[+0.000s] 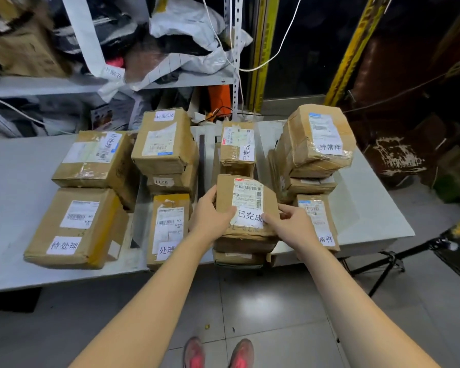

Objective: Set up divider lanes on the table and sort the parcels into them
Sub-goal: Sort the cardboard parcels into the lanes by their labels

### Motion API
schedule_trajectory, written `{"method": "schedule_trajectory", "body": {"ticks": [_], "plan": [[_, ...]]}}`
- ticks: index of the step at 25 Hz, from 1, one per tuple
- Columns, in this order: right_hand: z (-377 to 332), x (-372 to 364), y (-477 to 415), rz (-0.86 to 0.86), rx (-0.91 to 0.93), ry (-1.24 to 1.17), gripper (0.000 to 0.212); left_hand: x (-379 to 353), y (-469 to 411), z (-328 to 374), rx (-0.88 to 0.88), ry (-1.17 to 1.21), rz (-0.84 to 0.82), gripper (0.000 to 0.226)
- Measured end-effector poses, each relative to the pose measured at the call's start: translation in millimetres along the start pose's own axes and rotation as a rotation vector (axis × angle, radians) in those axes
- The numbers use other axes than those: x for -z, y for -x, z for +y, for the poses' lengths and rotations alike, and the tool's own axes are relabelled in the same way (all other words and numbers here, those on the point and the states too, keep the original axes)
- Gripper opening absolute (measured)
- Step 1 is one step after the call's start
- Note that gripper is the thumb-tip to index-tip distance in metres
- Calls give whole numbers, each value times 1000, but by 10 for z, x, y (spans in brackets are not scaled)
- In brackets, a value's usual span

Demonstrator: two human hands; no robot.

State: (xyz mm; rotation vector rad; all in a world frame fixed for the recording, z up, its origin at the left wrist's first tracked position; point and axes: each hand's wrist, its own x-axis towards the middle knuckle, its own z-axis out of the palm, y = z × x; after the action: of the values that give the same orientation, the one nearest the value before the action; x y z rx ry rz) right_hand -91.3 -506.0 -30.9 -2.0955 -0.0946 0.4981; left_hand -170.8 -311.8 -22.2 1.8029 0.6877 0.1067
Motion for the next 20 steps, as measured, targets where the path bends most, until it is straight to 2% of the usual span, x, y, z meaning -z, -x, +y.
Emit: {"method": "schedule_trajectory", "body": {"ticks": [6,11,16,20], "plan": [[-3,-27,-53,-3,4,63,61,-65,-44,-39,-22,-44,50,68],[-44,-35,-51,27,5,55,62,-78,-20,-21,-70,-198,143,60],[-72,17,-33,11,-14,38,68,-49,-41,-3,-89,-261,123,59],[-127,10,87,21,-28,73,69,77,-12,-12,-113,-262,32,53]]}}
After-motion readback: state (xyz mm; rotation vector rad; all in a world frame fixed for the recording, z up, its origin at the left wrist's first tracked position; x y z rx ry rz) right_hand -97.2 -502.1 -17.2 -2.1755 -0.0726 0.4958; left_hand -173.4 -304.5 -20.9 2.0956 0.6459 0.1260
